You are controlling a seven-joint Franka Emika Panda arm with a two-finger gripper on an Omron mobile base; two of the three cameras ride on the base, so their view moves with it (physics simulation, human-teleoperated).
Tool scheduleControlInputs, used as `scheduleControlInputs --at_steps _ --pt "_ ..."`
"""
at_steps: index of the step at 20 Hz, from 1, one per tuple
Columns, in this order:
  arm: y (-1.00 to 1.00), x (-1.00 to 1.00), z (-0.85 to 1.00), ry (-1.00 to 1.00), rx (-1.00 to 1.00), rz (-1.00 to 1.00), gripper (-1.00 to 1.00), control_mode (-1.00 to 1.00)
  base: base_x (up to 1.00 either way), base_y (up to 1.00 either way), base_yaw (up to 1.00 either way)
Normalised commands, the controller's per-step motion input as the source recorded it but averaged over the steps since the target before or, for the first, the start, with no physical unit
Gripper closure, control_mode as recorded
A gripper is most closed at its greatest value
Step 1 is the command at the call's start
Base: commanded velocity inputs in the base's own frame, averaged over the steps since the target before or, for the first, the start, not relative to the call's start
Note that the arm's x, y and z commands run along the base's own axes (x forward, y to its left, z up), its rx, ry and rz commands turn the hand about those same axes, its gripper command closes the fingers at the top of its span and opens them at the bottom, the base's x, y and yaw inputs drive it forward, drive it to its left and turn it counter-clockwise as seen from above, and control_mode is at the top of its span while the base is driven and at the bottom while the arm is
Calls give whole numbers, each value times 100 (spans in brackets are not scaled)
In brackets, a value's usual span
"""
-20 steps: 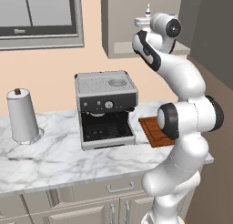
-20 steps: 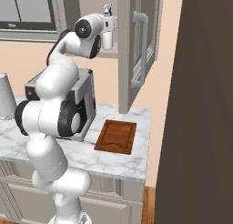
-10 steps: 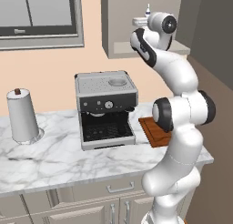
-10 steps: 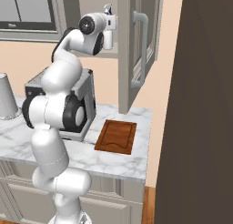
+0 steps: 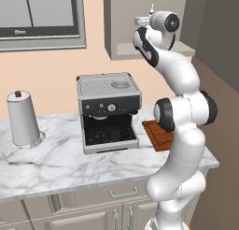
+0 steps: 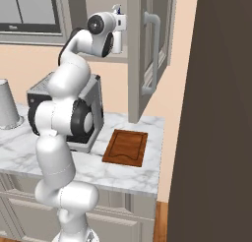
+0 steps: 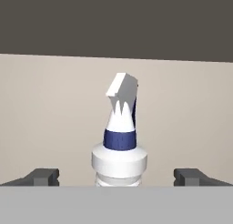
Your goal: Grab the spray bottle from the cabinet, then place it next to the cutting board for sanitizing. Then grab the dish brush from the countertop next to the sink and place it next to the cutting board.
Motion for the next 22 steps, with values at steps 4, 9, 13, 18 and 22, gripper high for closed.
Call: scheduleControlInputs --at_steps 4,9,13,18,22 --pt "0 19 0 1 0 0 -100 -100 0 0 0" --pt "0 18 -3 0 0 0 100 -100 0 0 0" --pt "0 6 0 0 0 0 100 -100 0 0 0" --pt "0 0 -2 0 0 0 100 -100 0 0 0" --pt "0 0 -4 0 0 0 100 -100 0 0 0"
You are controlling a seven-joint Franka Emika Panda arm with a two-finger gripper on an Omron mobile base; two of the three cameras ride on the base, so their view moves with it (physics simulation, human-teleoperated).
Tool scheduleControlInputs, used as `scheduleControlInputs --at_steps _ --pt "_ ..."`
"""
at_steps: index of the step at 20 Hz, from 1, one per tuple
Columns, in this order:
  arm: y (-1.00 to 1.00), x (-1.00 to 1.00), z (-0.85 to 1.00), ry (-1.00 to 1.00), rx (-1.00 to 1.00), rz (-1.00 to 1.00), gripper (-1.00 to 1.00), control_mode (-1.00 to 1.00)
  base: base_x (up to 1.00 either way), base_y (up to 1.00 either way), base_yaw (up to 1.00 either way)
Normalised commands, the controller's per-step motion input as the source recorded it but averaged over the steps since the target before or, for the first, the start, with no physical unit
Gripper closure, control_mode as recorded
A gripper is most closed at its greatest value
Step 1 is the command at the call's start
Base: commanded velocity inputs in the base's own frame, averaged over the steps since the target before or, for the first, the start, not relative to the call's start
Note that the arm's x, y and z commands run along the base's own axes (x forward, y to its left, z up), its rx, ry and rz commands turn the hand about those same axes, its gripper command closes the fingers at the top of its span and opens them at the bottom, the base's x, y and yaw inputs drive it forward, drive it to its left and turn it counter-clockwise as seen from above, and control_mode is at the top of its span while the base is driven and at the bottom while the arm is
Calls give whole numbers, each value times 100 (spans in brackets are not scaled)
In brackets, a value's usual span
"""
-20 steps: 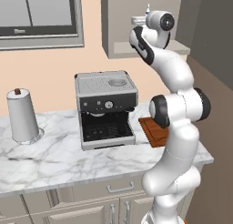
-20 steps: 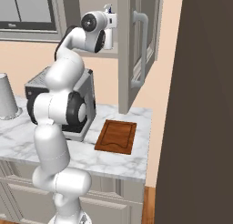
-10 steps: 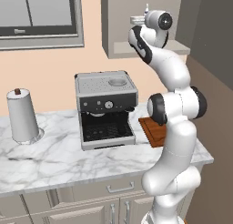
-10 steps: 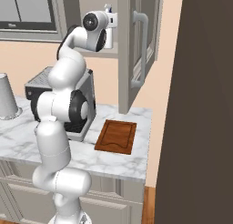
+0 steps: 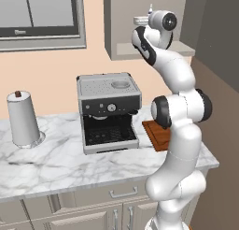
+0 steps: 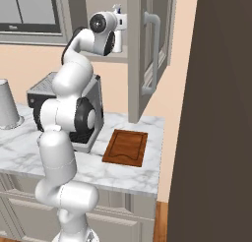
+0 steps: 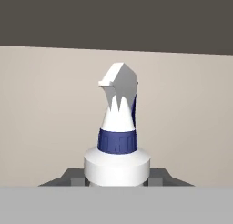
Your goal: Grab the spray bottle from the cabinet, then place it next to the cutting board for sanitizing. Then grab the dish brush from the countertop next to the sink and place it next to the cutting board.
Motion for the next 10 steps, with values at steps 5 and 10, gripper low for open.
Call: scheduleControlInputs --at_steps 5,10 --pt "0 -19 0 0 1 0 100 -100 0 0 0" --pt "0 -78 0 -1 3 0 100 -100 0 0 0"
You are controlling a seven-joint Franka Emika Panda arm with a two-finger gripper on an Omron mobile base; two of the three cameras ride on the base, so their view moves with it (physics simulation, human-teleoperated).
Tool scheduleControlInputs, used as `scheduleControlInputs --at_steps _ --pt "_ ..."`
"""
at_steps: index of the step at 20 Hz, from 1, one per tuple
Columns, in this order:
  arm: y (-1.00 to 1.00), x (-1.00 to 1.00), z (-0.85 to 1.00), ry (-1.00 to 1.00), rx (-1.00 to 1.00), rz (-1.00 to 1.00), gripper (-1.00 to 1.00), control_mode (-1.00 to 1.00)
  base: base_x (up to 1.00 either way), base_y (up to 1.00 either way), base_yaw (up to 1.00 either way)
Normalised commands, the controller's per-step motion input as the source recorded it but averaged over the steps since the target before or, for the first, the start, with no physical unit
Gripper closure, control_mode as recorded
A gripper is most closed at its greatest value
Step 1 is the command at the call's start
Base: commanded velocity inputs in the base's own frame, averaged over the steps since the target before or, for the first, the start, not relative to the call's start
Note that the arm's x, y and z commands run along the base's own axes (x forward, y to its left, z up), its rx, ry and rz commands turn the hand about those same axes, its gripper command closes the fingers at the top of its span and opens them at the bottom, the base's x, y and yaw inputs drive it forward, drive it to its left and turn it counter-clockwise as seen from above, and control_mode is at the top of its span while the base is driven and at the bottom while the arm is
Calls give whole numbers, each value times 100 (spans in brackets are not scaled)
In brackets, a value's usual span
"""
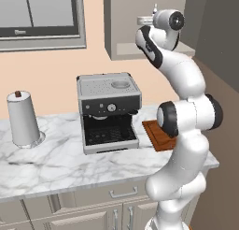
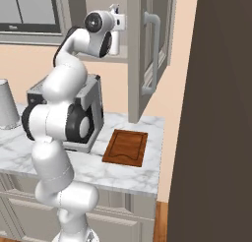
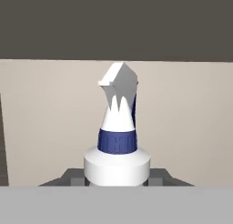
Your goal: Grab the spray bottle from the cabinet, then place it next to the cutting board for sanitizing. Then grab the dish brush from the countertop next to the sink and place it next to the cutting board.
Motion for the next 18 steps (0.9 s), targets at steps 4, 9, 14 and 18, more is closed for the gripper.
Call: scheduleControlInputs --at_steps 4,9,14,18 --pt "0 -100 0 -19 8 -8 100 -100 0 0 0" --pt "0 -100 0 -10 8 -11 100 -100 0 0 0" --pt "0 -100 7 -1 4 -10 100 -100 0 0 0" --pt "0 -100 22 0 1 -9 100 -100 0 0 0"
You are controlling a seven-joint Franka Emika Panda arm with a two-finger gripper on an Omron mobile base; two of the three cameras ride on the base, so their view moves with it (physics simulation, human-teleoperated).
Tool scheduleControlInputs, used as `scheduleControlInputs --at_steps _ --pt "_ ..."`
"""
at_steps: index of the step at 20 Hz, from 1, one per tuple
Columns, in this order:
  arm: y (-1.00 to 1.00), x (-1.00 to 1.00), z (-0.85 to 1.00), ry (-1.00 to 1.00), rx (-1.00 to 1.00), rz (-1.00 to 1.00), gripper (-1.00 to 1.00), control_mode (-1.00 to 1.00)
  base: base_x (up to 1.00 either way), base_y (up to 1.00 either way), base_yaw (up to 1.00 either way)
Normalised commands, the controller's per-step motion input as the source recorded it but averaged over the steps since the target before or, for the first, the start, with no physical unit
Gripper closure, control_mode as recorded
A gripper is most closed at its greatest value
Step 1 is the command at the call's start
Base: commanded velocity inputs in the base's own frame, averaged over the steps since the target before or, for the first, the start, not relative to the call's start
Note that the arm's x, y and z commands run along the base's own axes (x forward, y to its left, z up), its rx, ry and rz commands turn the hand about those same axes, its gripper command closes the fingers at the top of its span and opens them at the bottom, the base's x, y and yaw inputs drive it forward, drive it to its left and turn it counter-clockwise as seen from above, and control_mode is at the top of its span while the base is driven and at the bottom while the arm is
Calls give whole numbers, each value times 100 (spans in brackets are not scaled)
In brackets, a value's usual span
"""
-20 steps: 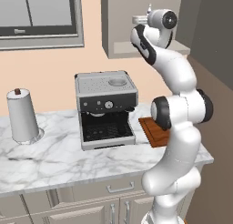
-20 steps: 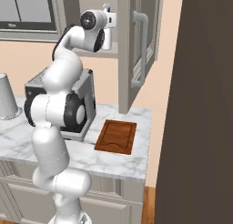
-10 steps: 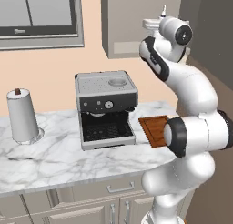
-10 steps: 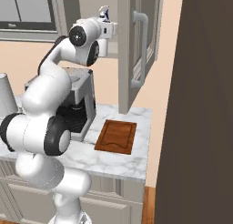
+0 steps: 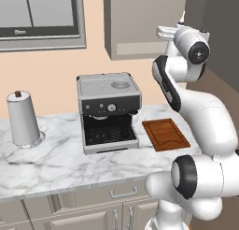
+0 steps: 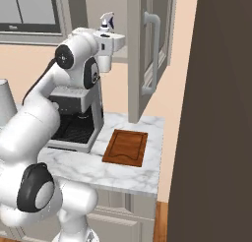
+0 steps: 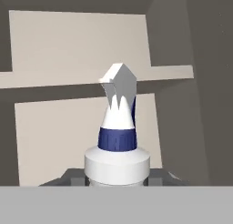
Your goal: Grab the spray bottle from the cabinet, then place it next to the cutting board for sanitizing. Then grab the dish brush from the countertop next to the sink and place it next to the cutting board.
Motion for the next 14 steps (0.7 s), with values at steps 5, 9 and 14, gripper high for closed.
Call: scheduleControlInputs --at_steps 5,9,14 --pt "0 -95 16 12 0 -6 100 -100 0 0 0" --pt "3 -71 -3 2 0 -1 100 -100 0 0 0" --pt "3 -52 -28 0 -4 7 100 -100 0 0 0"
